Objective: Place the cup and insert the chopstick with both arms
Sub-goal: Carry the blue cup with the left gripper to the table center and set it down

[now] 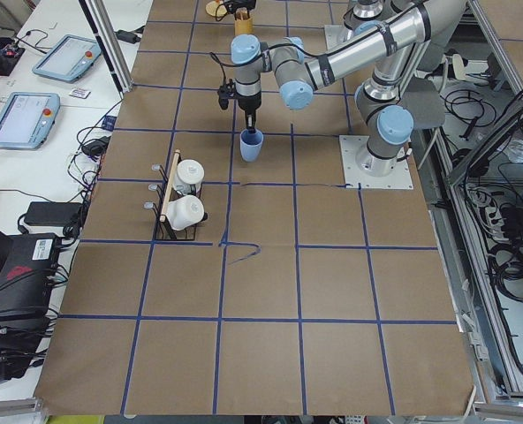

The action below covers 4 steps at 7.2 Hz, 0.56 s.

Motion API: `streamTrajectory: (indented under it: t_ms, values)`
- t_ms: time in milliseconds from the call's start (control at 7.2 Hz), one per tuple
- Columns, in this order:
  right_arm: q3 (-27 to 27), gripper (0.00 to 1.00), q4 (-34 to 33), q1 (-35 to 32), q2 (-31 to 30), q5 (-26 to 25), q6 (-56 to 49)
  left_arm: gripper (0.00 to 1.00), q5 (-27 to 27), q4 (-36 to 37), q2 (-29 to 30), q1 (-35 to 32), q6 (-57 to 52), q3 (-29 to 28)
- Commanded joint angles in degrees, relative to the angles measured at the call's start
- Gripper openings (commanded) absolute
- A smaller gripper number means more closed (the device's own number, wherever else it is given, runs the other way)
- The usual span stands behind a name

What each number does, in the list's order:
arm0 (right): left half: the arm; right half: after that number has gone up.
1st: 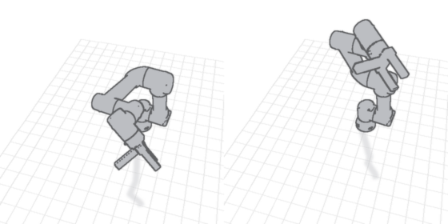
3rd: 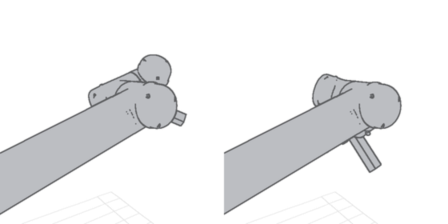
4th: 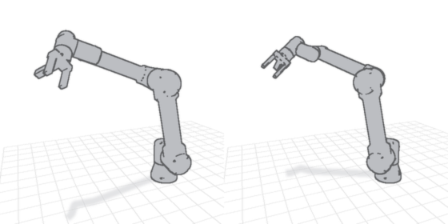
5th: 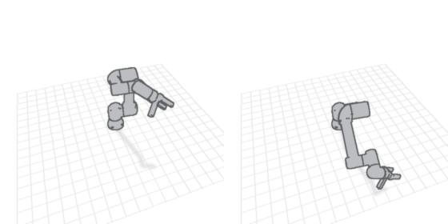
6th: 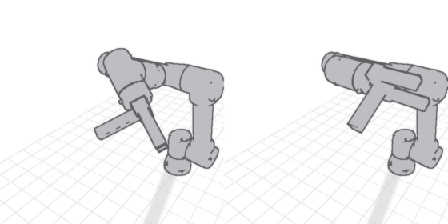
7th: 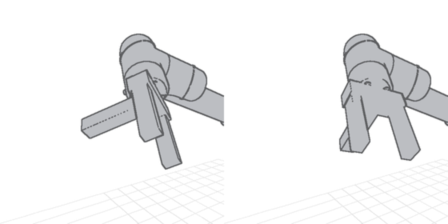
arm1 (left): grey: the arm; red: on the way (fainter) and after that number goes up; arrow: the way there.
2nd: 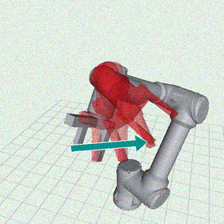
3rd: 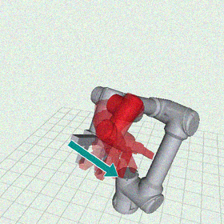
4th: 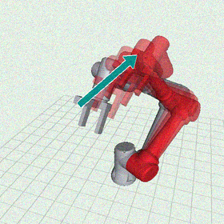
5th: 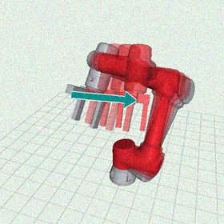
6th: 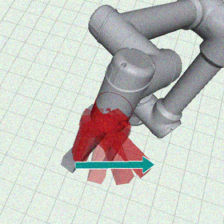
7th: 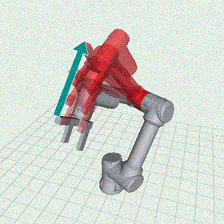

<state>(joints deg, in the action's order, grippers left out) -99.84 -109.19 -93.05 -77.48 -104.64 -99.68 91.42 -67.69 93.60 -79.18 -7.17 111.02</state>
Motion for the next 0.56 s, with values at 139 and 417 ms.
streamTrajectory:
  t_ms: [139, 417]
  values:
    - [0.3, 0.39, -1.2, 0.2, 0.0, 0.1, -0.5, 0.0, -3.1, 0.2, 7.0, -10.9, 21.6, -8.8]
    - [0.3, 0.32, -0.9, 0.3, -0.1, 0.0, -1.0, 0.0, -5.5, 0.7, 14.4, -19.6, 34.5, -16.7]
